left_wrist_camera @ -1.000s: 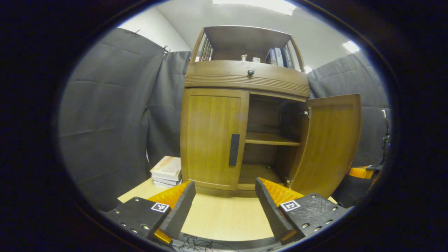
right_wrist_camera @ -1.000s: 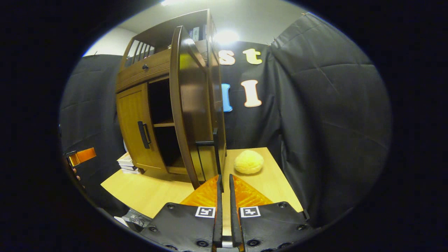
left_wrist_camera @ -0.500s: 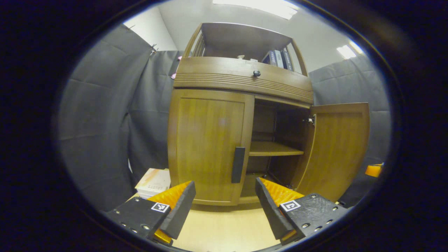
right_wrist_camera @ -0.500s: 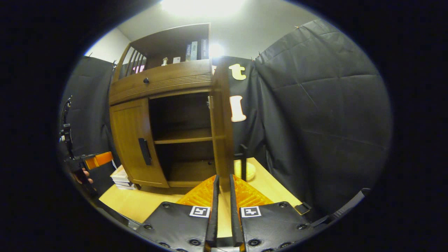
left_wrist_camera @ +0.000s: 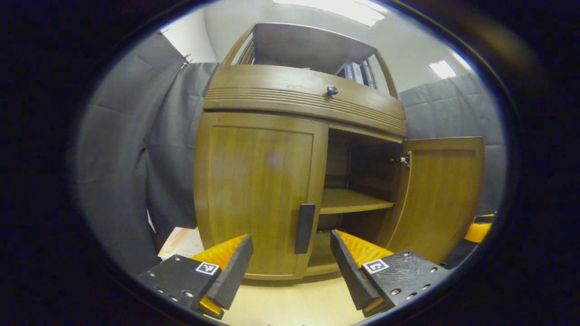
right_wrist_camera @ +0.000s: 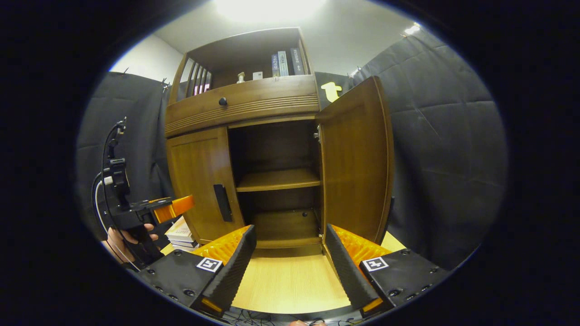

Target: Open the right door of the double-door shoe cabinet with the right hand, and open the left door with the left hand.

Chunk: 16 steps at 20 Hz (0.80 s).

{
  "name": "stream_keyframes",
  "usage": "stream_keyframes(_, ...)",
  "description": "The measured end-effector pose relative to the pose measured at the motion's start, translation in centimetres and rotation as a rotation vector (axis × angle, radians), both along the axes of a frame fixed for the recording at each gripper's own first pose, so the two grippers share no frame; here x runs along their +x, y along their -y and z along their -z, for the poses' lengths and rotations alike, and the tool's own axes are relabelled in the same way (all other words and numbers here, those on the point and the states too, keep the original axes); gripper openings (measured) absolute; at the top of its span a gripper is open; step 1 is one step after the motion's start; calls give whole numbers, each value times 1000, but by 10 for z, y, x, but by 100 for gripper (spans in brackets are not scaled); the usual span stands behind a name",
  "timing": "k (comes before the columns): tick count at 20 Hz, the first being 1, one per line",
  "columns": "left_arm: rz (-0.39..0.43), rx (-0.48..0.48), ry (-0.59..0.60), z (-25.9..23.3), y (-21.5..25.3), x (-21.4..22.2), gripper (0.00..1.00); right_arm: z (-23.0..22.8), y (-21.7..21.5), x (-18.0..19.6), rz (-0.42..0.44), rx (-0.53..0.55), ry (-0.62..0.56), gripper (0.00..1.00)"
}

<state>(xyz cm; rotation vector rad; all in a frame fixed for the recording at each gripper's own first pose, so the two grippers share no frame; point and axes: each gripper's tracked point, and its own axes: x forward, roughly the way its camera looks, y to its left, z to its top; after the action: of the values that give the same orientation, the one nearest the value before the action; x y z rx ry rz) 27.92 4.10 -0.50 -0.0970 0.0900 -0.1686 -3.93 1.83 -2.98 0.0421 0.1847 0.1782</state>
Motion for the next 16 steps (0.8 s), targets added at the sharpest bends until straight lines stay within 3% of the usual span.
stream_keyframes(1,-1,-2,0,-1,2,8,100,0,-4,5,-5,2,1,93)
stream_keyframes(4,-1,-3,-6,1,11,35,100,0,-15,22,-23,-11,12,96)
stream_keyframes(9,-18,1,-31,11,31,82,100,2,-37,53,-109,-27,24,93)
stream_keyframes(12,-24,5,-49,20,42,101,100,2,-40,71,-138,-14,41,97)
stream_keyframes(16,-36,26,-85,39,48,122,100,4,-38,94,-153,-7,47,93)
